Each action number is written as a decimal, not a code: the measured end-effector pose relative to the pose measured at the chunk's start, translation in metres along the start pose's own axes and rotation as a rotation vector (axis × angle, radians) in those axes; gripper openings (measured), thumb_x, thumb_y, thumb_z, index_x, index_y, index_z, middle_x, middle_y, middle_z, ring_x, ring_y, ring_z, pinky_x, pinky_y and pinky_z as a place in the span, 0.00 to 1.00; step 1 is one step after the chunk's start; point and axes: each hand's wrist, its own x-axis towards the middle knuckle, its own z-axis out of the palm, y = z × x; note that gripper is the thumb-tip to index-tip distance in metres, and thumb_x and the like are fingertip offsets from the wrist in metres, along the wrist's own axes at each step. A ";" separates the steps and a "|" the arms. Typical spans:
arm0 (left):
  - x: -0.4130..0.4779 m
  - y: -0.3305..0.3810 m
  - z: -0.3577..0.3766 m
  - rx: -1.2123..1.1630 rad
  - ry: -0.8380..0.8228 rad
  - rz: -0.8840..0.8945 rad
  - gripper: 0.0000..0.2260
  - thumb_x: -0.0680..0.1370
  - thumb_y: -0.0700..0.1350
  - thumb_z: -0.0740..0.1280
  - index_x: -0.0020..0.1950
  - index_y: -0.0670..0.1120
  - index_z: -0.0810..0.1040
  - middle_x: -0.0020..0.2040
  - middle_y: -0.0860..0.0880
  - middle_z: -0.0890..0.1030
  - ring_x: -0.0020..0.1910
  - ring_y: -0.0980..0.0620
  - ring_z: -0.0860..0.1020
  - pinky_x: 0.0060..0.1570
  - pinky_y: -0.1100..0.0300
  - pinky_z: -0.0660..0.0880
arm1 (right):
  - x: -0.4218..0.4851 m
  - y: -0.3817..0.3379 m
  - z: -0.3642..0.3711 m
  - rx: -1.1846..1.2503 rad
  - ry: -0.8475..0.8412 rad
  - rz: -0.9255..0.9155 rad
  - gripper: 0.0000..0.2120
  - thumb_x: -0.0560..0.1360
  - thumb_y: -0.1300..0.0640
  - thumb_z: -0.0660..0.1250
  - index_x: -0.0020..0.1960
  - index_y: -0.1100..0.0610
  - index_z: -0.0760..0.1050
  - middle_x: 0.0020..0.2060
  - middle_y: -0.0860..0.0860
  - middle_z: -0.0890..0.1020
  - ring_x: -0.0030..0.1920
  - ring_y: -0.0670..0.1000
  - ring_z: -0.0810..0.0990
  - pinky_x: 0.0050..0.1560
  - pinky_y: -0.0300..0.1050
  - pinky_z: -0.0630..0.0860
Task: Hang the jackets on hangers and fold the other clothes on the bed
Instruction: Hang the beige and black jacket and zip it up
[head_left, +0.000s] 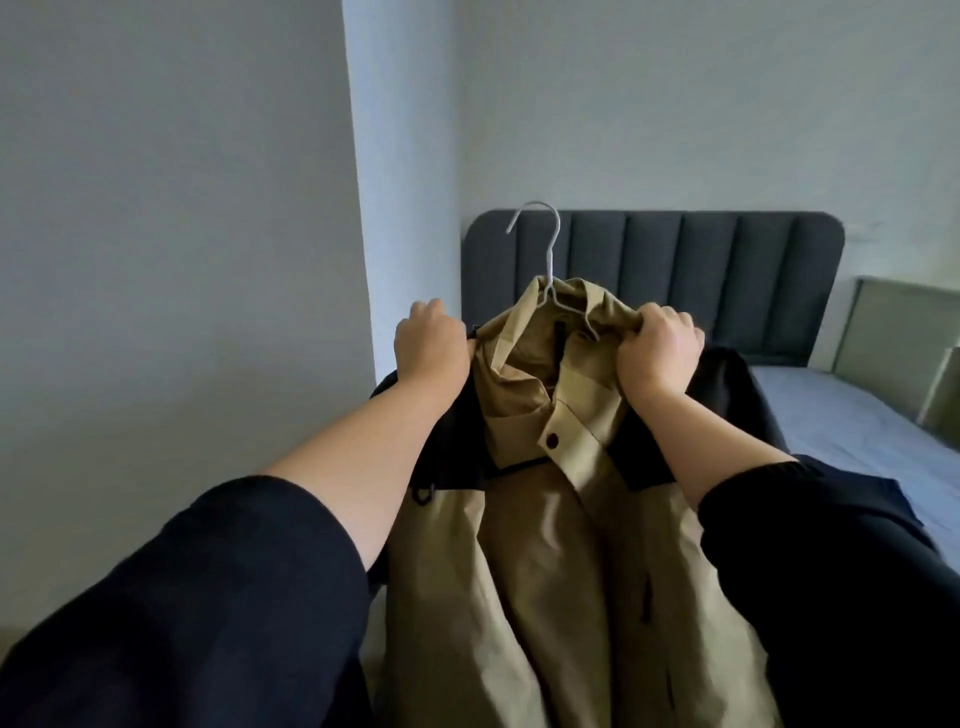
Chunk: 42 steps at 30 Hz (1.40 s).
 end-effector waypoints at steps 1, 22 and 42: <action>-0.003 -0.002 0.019 0.031 -0.042 0.018 0.13 0.81 0.50 0.60 0.51 0.42 0.80 0.46 0.46 0.74 0.43 0.49 0.71 0.39 0.61 0.63 | -0.009 0.010 0.019 -0.025 -0.039 0.018 0.07 0.72 0.64 0.61 0.47 0.62 0.76 0.48 0.59 0.77 0.52 0.61 0.72 0.53 0.52 0.64; -0.130 -0.038 0.311 -0.399 -0.910 -0.234 0.34 0.79 0.50 0.64 0.78 0.50 0.49 0.77 0.48 0.58 0.74 0.46 0.60 0.70 0.47 0.64 | -0.146 0.124 0.235 0.026 -0.857 0.288 0.20 0.76 0.59 0.61 0.67 0.57 0.69 0.55 0.57 0.79 0.51 0.58 0.77 0.46 0.46 0.71; -0.232 -0.090 0.360 -0.378 -1.116 -0.220 0.31 0.81 0.56 0.55 0.78 0.54 0.40 0.79 0.52 0.41 0.77 0.53 0.42 0.75 0.52 0.46 | -0.163 0.100 0.313 0.132 -0.682 0.496 0.09 0.77 0.58 0.61 0.38 0.56 0.68 0.37 0.54 0.77 0.36 0.55 0.77 0.38 0.46 0.74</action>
